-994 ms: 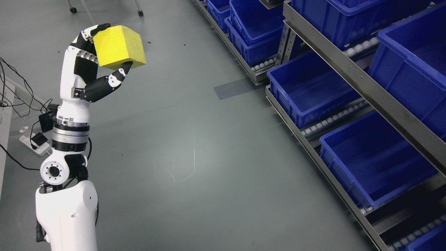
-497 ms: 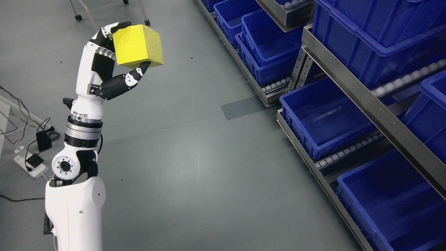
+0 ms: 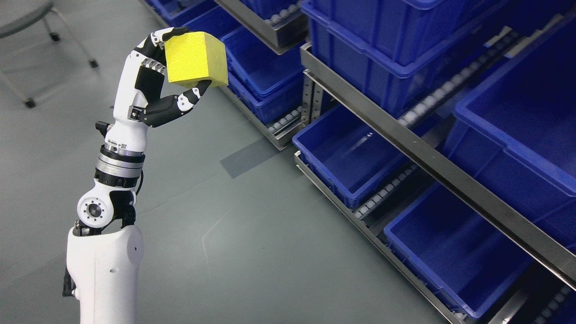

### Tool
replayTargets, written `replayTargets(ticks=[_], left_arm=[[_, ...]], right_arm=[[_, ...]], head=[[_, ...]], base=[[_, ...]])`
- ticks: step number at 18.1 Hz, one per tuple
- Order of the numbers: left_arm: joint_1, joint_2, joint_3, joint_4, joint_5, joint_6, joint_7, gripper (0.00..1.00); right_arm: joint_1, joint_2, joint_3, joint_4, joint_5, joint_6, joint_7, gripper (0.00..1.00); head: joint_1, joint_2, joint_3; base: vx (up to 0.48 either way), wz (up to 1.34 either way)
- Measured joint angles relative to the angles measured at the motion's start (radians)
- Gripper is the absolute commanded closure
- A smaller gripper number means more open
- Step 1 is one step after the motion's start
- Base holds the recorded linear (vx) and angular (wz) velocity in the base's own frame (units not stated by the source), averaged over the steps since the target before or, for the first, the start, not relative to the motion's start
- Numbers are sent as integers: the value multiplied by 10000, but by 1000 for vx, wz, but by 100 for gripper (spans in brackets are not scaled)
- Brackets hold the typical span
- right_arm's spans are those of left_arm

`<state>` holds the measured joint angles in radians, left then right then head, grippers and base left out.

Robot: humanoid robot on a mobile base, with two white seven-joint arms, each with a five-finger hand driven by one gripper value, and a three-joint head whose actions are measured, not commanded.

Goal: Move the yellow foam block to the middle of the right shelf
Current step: 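Carry the held cube in the left hand while turning toward the bin shelf, then lower the held cube into the middle-shelf blue bin with the left hand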

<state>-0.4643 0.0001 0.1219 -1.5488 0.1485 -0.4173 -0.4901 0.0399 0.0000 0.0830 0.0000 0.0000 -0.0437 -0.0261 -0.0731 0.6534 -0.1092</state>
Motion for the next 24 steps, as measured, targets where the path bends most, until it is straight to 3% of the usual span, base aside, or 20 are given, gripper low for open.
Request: replayTargets(ticks=[16,18,24], left_arm=[[-129,-1,-1382,-1025,13,-148,6,94],[-401,-1,-1598,-1151,16,531,123,94],[-1801,0,-2314,-1318,18,5399,1360,93]], right_arm=[[0,0,0,0,0,0,-2,0],[1,0,0,0,0,1,-1,0],[0,0,0,0,0,27,8,0]], head=[[0,0,0],[0,0,0],[0,0,0]], base=[[94,-706],[61,-341],[19,-114]])
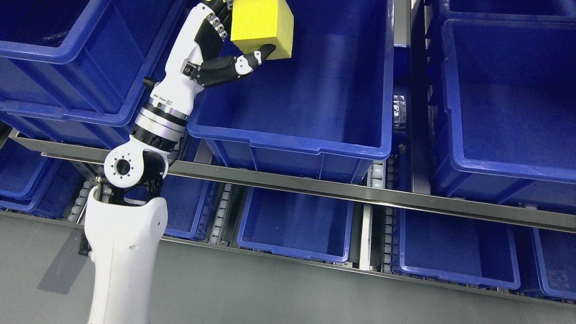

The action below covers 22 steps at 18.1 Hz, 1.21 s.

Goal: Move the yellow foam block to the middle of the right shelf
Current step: 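Lower the held cube into the middle-shelf blue bin with the left hand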

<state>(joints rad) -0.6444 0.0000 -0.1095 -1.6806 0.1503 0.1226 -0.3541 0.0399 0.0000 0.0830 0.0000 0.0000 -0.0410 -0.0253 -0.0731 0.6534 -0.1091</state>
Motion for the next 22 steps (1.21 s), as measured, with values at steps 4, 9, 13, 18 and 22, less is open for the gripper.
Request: replayTargets(ticks=[4,9,13,18,22], left_arm=[[-689,0,-633,364,-9,2719,200,86],[-1603,0,-1316,1168,-71,3710,244,1],[-2443,0,-1832,1765,-110,4524,251,0],[-2852,0,-2232,2215,-274,4885,609,0],[-2988,0,-2557,2473,-382,5526,666,0]], right_arm=[[0,0,0,0,0,29,4,0],[0,0,0,0,0,-21,34,0],[0,0,0,0,0,-29,57,0],[0,0,0,0,0,-31,15,0],[0,0,0,0,0,-30,2,0]], head=[[0,0,0],[0,0,0],[0,1,0],[0,1,0],[0,1,0]], base=[[0,0],[0,0],[0,0],[0,0],[0,0]])
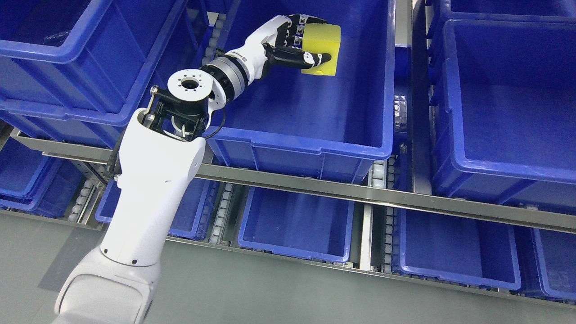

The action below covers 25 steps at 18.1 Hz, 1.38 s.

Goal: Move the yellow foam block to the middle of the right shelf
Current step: 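Lower the held cube into the middle-shelf blue bin with the left hand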

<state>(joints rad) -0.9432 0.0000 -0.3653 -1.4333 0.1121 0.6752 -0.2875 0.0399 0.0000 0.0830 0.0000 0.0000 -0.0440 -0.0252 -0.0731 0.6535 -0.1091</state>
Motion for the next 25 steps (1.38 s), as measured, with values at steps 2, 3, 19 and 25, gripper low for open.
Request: replayTargets(ticks=[2,3,19,25], left_arm=[[-95,0,-245,100,-42,145,3,0],[-159,0,-382,145,-83,162,21,0],[-354,0,-687,1034,-918,-1170,900,0],[-453,-1,-824,1199,-1057,-1132,485,92]], right_arm=[[0,0,0,0,0,0,-5,0],[0,0,0,0,0,-1,-5,0],[0,0,1,0,0,-9,-49,0],[0,0,2,0,0,-9,-11,0]], head=[[0,0,0],[0,0,0],[0,1,0],[0,0,0]], base=[[0,0],[0,0],[0,0],[0,0]])
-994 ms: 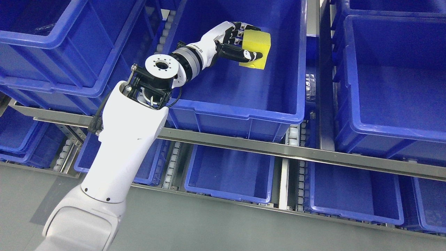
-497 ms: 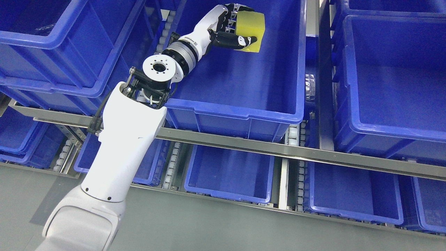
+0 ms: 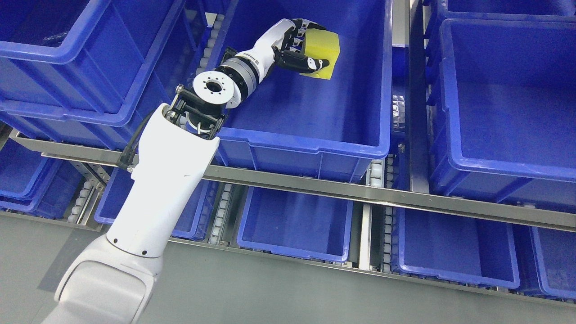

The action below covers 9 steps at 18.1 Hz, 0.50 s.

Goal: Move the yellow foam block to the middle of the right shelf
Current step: 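Lower the held cube into the middle-shelf blue bin with the left hand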

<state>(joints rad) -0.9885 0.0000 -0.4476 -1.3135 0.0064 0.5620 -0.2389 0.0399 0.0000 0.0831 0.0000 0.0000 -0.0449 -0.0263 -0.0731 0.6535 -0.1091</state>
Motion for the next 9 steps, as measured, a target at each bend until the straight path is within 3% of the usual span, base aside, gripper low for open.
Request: replayTargets(ticks=[1,3,4,5,6,7,9], left_arm=[[0,0,22,6,-11,14,-65,100],[36,0,128,13,-29,-448,-130,100],[68,0,188,24,-35,-683,-148,91],[92,0,241,33,-40,-827,-176,56],[110,0,284,42,-45,-942,-205,13],[114,0,304,57,-48,-1011,-223,1],[90,0,272,105,-54,-1097,-252,0]], right_arm=[[0,0,0,0,0,0,1,0],[0,0,0,0,0,-4,8,0],[0,0,0,0,0,-11,10,0],[0,0,0,0,0,-26,11,0],[0,0,0,0,0,-37,11,0],[0,0,0,0,0,-43,12,0],[0,0,0,0,0,-44,13,0]], head=[[0,0,0],[0,0,0],[0,0,0],[0,0,0],[0,0,0],[0,0,0],[0,0,0]], base=[[0,0],[0,0],[0,0],[0,0],[0,0],[0,0],[0,0]])
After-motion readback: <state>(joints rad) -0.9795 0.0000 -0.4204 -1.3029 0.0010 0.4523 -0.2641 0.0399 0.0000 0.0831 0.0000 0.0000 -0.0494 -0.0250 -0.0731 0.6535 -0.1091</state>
